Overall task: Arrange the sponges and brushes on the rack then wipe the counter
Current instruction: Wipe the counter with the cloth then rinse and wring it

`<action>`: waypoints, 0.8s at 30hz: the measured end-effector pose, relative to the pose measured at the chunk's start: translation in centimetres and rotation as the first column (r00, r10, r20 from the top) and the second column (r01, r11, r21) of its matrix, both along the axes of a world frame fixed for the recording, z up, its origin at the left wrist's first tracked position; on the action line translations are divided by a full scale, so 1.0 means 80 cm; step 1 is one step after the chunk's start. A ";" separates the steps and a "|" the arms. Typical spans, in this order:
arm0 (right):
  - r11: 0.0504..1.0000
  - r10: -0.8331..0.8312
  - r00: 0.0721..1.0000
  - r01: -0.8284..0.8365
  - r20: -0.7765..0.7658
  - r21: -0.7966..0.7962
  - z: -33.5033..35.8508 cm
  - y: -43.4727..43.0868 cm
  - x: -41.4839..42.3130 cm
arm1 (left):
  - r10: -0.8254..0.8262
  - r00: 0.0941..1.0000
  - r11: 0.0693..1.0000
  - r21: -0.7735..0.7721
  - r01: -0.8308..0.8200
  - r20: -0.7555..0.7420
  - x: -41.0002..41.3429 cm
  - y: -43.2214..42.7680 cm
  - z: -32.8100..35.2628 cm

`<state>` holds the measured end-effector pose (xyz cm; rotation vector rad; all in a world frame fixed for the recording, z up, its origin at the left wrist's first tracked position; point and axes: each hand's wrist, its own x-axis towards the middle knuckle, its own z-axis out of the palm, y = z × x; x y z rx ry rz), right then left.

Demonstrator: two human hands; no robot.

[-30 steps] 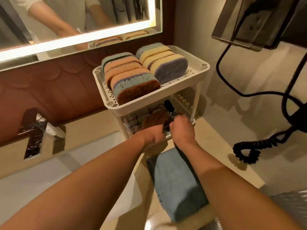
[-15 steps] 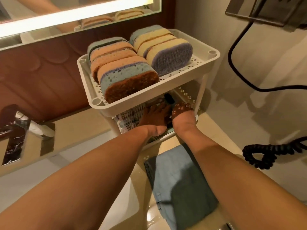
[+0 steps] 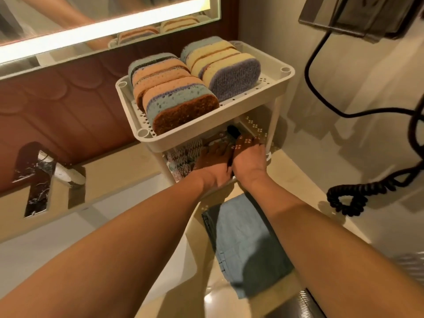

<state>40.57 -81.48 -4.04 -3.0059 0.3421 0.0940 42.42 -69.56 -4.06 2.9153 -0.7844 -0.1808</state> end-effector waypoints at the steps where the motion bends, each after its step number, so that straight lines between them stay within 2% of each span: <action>1: 0.999 0.002 1.000 -0.001 0.030 -0.038 0.009 0.004 -0.008 | 0.001 1.000 0.999 -0.040 -0.001 -0.005 -0.009 0.002 0.003; 3: 0.975 0.109 0.990 -0.088 0.093 -0.202 0.018 0.012 -0.027 | 0.001 0.992 0.991 -0.132 -0.018 -0.129 -0.027 0.012 0.007; 5: 0.974 0.108 0.992 -0.092 0.067 -0.208 0.025 0.012 -0.057 | -0.058 0.977 0.990 -0.135 0.030 -0.207 -0.046 0.020 0.011; 7: 0.979 0.132 0.982 -0.108 0.132 -0.170 0.025 0.011 -0.074 | -0.133 0.986 0.989 -0.077 0.125 -0.106 -0.062 0.031 0.014; 9: 0.965 0.192 0.971 -0.161 0.141 -0.206 0.026 0.017 -0.094 | -0.166 0.986 0.986 -0.035 0.165 -0.026 -0.084 0.039 0.015; 14: 0.966 0.221 0.959 -0.191 0.179 -0.173 0.025 0.028 -0.147 | -0.101 0.995 0.995 -0.003 0.101 -0.017 -0.138 0.057 0.016; 16: 0.969 0.226 0.963 -0.207 0.147 -0.135 0.016 0.032 -0.174 | -0.095 0.994 0.995 -0.031 0.093 -0.048 -0.161 0.062 0.013; 19: 0.969 0.242 0.965 -0.236 0.099 -0.077 -0.008 0.037 -0.218 | -0.118 0.993 0.988 -0.097 0.116 -0.017 -0.198 0.068 -0.003; 24: 0.962 0.259 0.957 -0.243 -0.133 0.127 -0.042 0.035 -0.259 | -0.142 0.988 0.989 -0.042 0.139 -0.068 -0.246 0.076 -0.029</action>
